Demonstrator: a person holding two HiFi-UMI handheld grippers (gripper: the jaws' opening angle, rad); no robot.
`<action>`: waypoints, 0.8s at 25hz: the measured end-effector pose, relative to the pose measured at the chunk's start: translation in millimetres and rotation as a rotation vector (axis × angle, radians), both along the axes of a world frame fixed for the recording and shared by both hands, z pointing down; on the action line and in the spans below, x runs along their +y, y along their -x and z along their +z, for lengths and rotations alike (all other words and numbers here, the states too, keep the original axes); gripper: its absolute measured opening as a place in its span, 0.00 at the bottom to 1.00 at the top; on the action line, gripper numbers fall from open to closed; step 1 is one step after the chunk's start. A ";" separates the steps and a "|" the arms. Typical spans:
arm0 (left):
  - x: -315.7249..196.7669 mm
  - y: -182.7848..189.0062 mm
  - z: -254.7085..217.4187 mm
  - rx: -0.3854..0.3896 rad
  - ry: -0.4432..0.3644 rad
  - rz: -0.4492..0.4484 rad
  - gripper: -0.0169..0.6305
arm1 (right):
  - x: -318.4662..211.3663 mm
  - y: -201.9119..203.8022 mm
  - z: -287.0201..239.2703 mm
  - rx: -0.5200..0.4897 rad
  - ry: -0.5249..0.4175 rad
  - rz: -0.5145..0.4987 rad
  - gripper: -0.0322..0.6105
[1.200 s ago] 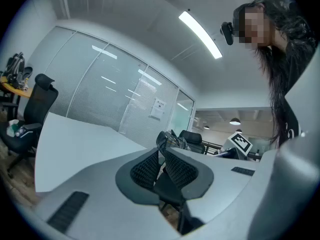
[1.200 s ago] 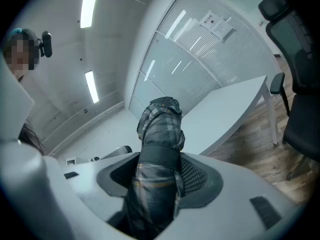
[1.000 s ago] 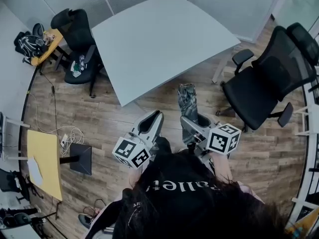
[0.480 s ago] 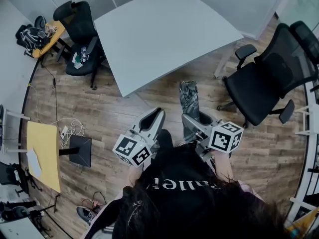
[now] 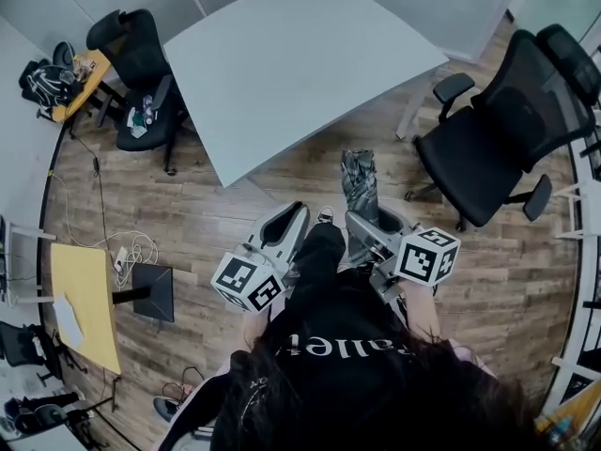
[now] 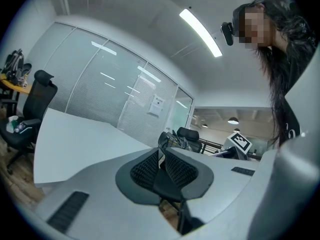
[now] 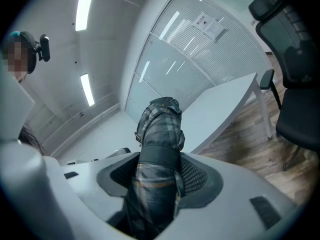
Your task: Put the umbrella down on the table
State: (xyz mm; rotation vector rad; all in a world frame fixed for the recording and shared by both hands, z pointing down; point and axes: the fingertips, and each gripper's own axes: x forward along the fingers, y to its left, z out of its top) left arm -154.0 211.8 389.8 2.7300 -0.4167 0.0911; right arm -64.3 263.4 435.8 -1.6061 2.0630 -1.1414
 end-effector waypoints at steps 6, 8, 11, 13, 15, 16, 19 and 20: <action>-19.2 -21.3 6.2 0.002 0.012 0.041 0.12 | -11.1 -17.1 8.2 -0.001 0.024 0.038 0.42; -29.6 -30.6 9.4 0.005 0.018 0.051 0.12 | -20.8 -25.7 11.4 -0.001 0.034 0.048 0.42; -49.2 -46.3 13.2 0.012 0.027 0.055 0.12 | -39.6 -43.1 14.2 0.002 0.043 0.056 0.42; -64.9 -57.1 15.7 0.013 0.030 0.060 0.12 | -54.8 -55.0 14.4 0.003 0.040 0.061 0.42; -85.6 -67.4 18.4 0.008 0.033 0.062 0.12 | -73.9 -66.0 14.8 0.001 0.048 0.066 0.42; -97.6 -71.7 19.0 0.008 0.035 0.059 0.12 | -84.5 -70.4 15.4 0.001 0.055 0.065 0.42; -135.3 -83.5 17.7 0.025 0.043 0.040 0.12 | -118.2 -82.6 17.8 0.006 0.075 0.048 0.42; -147.9 -87.5 17.1 0.031 0.044 0.033 0.12 | -129.6 -87.0 18.1 0.008 0.080 0.042 0.42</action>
